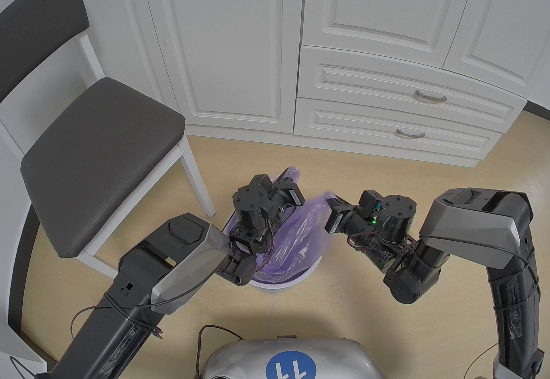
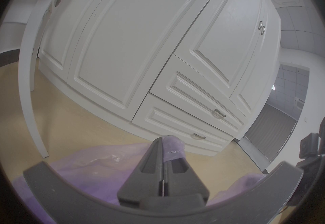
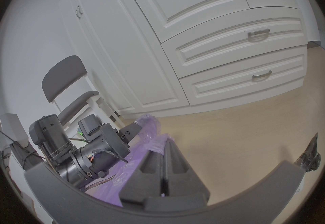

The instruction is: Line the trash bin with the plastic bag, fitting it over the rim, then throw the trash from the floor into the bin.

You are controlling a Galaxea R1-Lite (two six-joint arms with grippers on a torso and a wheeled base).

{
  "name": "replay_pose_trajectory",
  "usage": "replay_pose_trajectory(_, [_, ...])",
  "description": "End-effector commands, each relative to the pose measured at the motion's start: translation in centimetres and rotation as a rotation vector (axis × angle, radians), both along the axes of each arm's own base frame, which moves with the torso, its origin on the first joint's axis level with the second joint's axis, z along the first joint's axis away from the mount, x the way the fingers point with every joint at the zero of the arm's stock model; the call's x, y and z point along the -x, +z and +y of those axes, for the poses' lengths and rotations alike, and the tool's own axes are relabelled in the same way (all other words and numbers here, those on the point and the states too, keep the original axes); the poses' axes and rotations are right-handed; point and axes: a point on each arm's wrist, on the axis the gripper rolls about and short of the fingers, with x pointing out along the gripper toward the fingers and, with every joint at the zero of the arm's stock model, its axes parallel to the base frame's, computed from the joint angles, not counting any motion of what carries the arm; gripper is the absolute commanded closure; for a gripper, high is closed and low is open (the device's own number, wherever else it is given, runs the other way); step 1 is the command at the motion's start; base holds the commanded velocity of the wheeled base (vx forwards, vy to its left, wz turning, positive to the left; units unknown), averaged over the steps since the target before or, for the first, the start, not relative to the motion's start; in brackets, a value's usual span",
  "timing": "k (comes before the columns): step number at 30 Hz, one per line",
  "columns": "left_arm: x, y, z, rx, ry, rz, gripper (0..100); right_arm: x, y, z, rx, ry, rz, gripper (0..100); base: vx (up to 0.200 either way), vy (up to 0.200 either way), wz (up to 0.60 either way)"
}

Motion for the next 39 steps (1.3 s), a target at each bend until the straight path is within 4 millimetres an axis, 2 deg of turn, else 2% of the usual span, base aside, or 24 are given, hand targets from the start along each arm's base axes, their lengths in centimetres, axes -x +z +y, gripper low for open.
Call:
replay_pose_trajectory(1, [1.2, -0.9, 0.0, -0.011, -0.007, 0.016, 100, 1.1, -0.9, 0.6, 0.019, 0.026, 0.025, 100, 0.0, 0.0, 0.0])
replay_pose_trajectory(2, [1.9, -0.9, 0.1, -0.012, -0.014, 0.014, 100, 1.6, -1.5, 1.4, 0.022, 0.05, 0.04, 100, 0.0, 0.0, 0.0])
replay_pose_trajectory(4, [2.4, -1.0, 0.3, -0.013, -0.017, 0.015, 100, 1.9, -2.1, 1.9, 0.033, 0.062, 0.052, 100, 0.0, 0.0, 0.0])
replay_pose_trajectory(9, [2.7, -1.0, 0.7, -0.013, -0.012, 0.012, 100, 2.0, -3.0, 2.9, 0.028, 0.079, 0.063, 100, 0.0, 0.0, 0.0])
replay_pose_trajectory(14, [3.4, 1.3, 2.2, -0.002, 0.013, -0.007, 100, 2.0, -2.5, 4.7, -0.049, 0.111, 0.054, 100, 0.0, 0.0, 0.0])
replay_pose_trajectory(15, [4.5, 2.1, 3.1, 0.002, 0.016, -0.013, 100, 2.2, -1.9, 5.7, -0.098, 0.133, 0.05, 100, 0.0, 0.0, 0.0])
replay_pose_trajectory(16, [4.5, 2.1, 3.1, 0.002, 0.016, -0.013, 100, 2.2, -1.9, 5.7, -0.098, 0.133, 0.05, 100, 0.0, 0.0, 0.0])
replay_pose_trajectory(17, [5.8, 2.7, 4.0, -0.017, 0.021, 0.016, 100, 2.3, -1.7, 6.6, -0.123, 0.15, 0.04, 100, 0.0, 0.0, 0.0])
replay_pose_trajectory(19, [6.0, 2.9, 4.1, -0.02, 0.022, 0.021, 100, 2.2, -1.6, 6.6, -0.125, 0.152, 0.036, 100, 0.0, 0.0, 0.0])
replay_pose_trajectory(20, [7.4, 4.2, 5.2, -0.027, 0.047, 0.05, 100, 1.8, -1.4, 7.2, -0.139, 0.169, 0.013, 100, 0.0, 0.0, 0.0])
replay_pose_trajectory(28, [9.1, 6.9, 6.7, -0.02, 0.085, 0.049, 100, 0.3, -2.1, 8.1, -0.141, 0.23, 0.003, 100, 0.0, 0.0, 0.0])
replay_pose_trajectory(30, [10.2, 7.9, 7.4, -0.023, 0.083, 0.058, 100, -0.2, -3.1, 8.4, -0.13, 0.227, 0.024, 100, 0.0, 0.0, 0.0])
replay_pose_trajectory(34, [9.8, 8.4, 7.2, -0.013, 0.078, 0.036, 100, -0.2, -3.7, 8.4, -0.126, 0.226, 0.034, 100, 0.0, 0.0, 0.0])
replay_pose_trajectory(39, [9.6, 7.4, 6.9, -0.029, 0.075, 0.047, 100, 0.0, -4.6, 8.7, -0.119, 0.236, 0.055, 100, 0.0, 0.0, 0.0])
